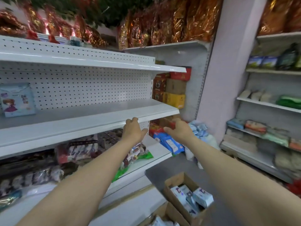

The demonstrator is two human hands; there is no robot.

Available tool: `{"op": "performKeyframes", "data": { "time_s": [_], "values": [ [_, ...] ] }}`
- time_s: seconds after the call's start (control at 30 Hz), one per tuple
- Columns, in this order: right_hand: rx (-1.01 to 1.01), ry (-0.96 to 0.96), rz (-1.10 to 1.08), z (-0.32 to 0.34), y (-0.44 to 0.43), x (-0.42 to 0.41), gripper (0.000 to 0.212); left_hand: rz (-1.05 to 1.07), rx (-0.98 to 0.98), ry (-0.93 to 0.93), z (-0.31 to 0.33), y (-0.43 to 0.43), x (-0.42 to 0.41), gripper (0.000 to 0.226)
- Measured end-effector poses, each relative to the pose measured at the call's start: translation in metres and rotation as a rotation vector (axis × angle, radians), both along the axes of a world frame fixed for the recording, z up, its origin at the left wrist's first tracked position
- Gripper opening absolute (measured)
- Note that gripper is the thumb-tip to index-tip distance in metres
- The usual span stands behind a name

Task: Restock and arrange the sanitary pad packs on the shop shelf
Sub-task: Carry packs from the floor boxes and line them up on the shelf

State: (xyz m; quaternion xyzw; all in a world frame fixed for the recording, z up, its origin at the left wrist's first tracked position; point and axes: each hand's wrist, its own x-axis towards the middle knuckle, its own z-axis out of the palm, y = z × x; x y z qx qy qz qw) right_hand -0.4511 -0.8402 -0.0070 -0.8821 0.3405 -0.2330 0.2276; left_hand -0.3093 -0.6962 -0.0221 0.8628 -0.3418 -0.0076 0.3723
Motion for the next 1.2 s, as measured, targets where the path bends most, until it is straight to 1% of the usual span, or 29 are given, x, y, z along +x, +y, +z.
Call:
{"op": "performKeyframes", "data": {
  "time_s": [0.07,0.3,0.43,0.57,0.63,0.67,0.73,0.77,0.8,0.9,0.97,1.07,1.13,1.2],
  "values": [
    [0.0,0.021,-0.023,-0.003,-0.032,-0.016,0.064,-0.004,0.003,-0.003,0.0,-0.031,-0.014,0.07],
    [-0.008,0.066,-0.056,-0.014,-0.172,-0.073,0.058,-0.002,-0.004,0.034,-0.009,-0.171,-0.07,0.059],
    [0.021,0.114,-0.048,-0.031,-0.254,-0.097,0.045,-0.002,-0.006,0.062,-0.027,-0.25,-0.096,0.054],
    [0.077,0.163,-0.058,-0.053,-0.319,-0.112,0.049,0.026,0.096,0.094,-0.052,-0.314,-0.108,0.06],
    [0.095,0.171,-0.053,-0.065,-0.352,-0.113,0.033,0.029,0.114,0.101,-0.062,-0.346,-0.106,0.062],
    [0.119,0.178,-0.05,-0.071,-0.369,-0.111,0.036,0.029,0.119,0.097,-0.067,-0.363,-0.103,0.063],
    [0.161,0.191,-0.055,-0.085,-0.403,-0.107,0.061,0.034,0.133,0.09,-0.08,-0.398,-0.096,0.065],
    [0.168,0.201,-0.061,-0.092,-0.42,-0.104,0.069,0.037,0.142,0.094,-0.087,-0.416,-0.091,0.066],
    [0.176,0.212,-0.062,-0.099,-0.437,-0.1,0.072,0.035,0.153,0.103,-0.096,-0.435,-0.087,0.067],
    [0.202,0.248,-0.063,-0.125,-0.492,-0.082,0.072,0.024,0.162,0.15,-0.126,-0.493,-0.072,0.063],
    [0.23,0.293,-0.066,-0.143,-0.526,-0.068,0.071,0.017,0.165,0.214,-0.147,-0.528,-0.062,0.058],
    [0.263,0.343,-0.039,-0.179,-0.574,-0.047,0.058,0.043,0.197,0.304,-0.178,-0.574,-0.048,0.053],
    [0.312,0.375,-0.035,-0.207,-0.601,-0.032,0.051,0.075,0.243,0.328,-0.201,-0.598,-0.037,0.056],
    [0.374,0.423,-0.006,-0.238,-0.619,-0.022,0.059,0.107,0.311,0.356,-0.224,-0.613,-0.028,0.064]
  ]
}}
